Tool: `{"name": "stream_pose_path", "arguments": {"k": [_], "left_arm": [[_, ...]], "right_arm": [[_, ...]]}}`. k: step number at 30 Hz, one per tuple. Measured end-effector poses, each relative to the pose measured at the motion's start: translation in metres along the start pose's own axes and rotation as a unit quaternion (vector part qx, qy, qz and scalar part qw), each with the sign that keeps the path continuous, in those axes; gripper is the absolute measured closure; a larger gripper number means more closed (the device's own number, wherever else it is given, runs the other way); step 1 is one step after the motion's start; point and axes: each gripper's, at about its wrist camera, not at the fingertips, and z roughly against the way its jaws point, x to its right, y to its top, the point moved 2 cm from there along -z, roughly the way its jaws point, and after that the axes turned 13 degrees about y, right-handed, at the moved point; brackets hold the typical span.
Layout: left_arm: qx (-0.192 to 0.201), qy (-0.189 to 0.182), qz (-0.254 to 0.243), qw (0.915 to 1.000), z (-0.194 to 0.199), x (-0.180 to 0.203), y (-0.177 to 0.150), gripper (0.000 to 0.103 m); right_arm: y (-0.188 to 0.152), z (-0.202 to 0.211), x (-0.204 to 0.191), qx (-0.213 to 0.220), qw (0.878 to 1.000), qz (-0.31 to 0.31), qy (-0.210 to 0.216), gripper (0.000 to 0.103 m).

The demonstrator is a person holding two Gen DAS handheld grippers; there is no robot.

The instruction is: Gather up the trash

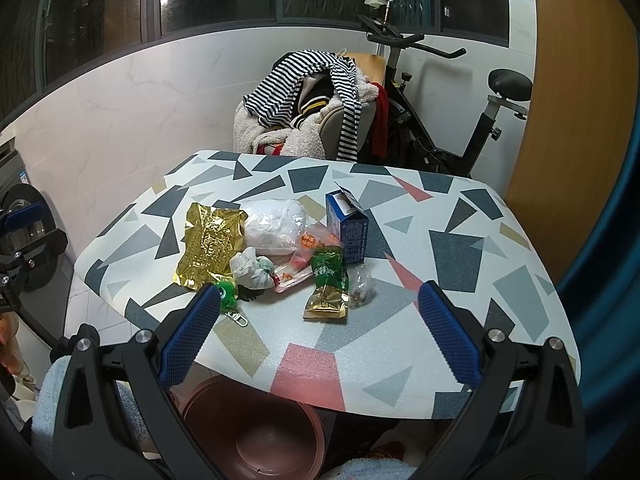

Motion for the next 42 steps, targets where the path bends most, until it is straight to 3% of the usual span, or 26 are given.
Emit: {"name": "stream_pose_path", "arguments": {"k": [6, 9, 12, 15, 22, 26, 31, 33, 36, 38, 42], "left_arm": [[-0.001, -0.002, 0.0, 1.0, 0.0, 0.001, -0.001, 0.005], [-0.001, -0.029, 0.008, 0.9996, 0.0, 0.003, -0.004, 0.005], [-0.029, -0.06, 0.02, 0.9976, -0.013, 0.001, -0.007, 0.005], [-0.068, -0.043, 0.005, 0.9968, -0.03, 0.002, -0.016, 0.005], [-0.077, -0.029, 0.001, 0.9966, -0.051, -0.009, -0.035, 0.005], [-0.071, -0.023, 0.024, 0.9969, -0.063, -0.023, -0.037, 0.005], [-0.091, -0.03, 0.037, 0.9947, -0.082, -0.031, -0.04, 0.005], [-0.112, -0.047, 0.058, 0.9909, -0.094, -0.037, -0.043, 0.005], [-0.127, -0.042, 0.065, 0.9888, -0.109, -0.037, -0.049, 0.005], [-0.131, -0.028, 0.061, 0.9891, -0.116, -0.036, -0.05, 0.005], [-0.137, -0.02, 0.072, 0.9878, -0.127, -0.041, -0.051, 0.005]], "right_arm": [[-0.001, -0.001, -0.001, -0.002, 1.0, -0.002, 0.001, 0.006], [-0.002, -0.002, 0.0, -0.003, 1.0, -0.005, 0.002, 0.006], [-0.002, -0.003, 0.004, -0.001, 1.0, -0.012, 0.005, 0.006], [-0.007, -0.007, 0.009, 0.002, 1.0, -0.026, 0.005, 0.006], [-0.023, -0.023, 0.018, 0.008, 0.998, -0.049, 0.04, 0.006], [-0.027, -0.041, 0.018, -0.019, 0.997, -0.05, 0.053, 0.006], [-0.03, -0.069, 0.011, -0.048, 0.999, -0.007, 0.02, 0.006], [-0.03, -0.08, 0.01, -0.046, 0.998, -0.006, 0.034, 0.006], [-0.027, -0.103, 0.007, -0.051, 0.996, -0.015, 0.068, 0.006], [-0.023, -0.128, 0.002, -0.058, 0.994, -0.016, 0.091, 0.018], [-0.016, -0.167, -0.002, -0.072, 0.989, -0.037, 0.123, 0.023]]}}
